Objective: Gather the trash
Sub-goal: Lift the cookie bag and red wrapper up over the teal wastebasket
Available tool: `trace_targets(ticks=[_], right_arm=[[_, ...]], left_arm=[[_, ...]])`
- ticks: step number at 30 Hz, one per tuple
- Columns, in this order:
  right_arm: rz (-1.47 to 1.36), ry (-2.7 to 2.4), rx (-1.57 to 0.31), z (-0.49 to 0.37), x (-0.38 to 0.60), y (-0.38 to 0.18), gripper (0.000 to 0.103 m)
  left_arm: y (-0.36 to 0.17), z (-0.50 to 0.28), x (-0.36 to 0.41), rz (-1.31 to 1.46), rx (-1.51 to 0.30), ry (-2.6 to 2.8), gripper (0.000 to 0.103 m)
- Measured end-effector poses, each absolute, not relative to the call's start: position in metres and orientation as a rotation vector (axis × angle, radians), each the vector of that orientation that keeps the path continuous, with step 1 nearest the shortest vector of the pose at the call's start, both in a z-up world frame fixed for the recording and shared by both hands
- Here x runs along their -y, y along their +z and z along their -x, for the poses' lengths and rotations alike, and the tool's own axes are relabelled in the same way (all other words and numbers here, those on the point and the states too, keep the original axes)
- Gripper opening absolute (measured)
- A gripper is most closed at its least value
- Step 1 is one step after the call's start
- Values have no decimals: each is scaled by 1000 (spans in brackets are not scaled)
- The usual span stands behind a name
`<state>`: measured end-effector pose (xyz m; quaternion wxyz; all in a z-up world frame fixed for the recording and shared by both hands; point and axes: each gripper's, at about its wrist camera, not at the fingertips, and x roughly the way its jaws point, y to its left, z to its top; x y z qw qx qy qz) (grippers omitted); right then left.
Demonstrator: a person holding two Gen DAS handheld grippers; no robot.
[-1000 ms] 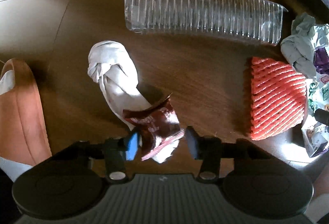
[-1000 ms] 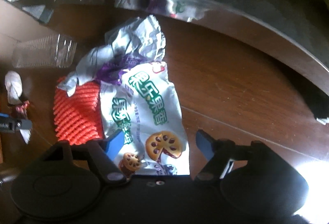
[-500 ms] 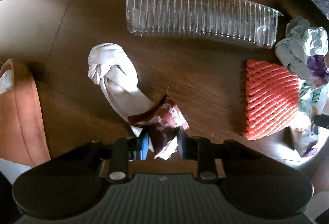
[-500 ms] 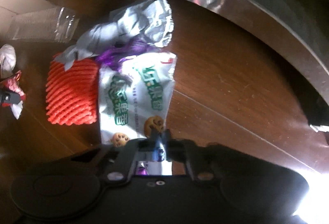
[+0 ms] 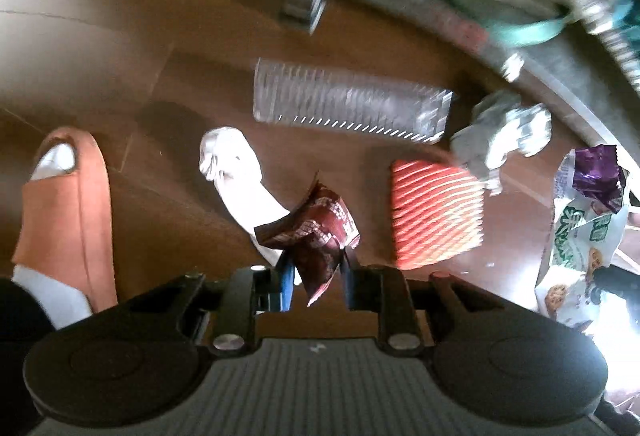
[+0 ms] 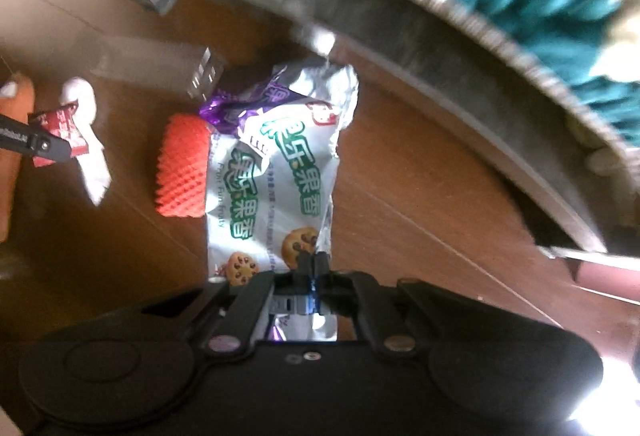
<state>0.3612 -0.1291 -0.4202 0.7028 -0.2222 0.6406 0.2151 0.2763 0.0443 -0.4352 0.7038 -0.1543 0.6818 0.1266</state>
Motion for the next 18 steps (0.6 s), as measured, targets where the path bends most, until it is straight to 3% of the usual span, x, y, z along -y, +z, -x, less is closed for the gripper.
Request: trace_targets(ticks=[18], right_arm=[[251,436,-1074,-252,138,-186,0]], left_arm=[[-201,-207,-13,378,-1127,113,23]])
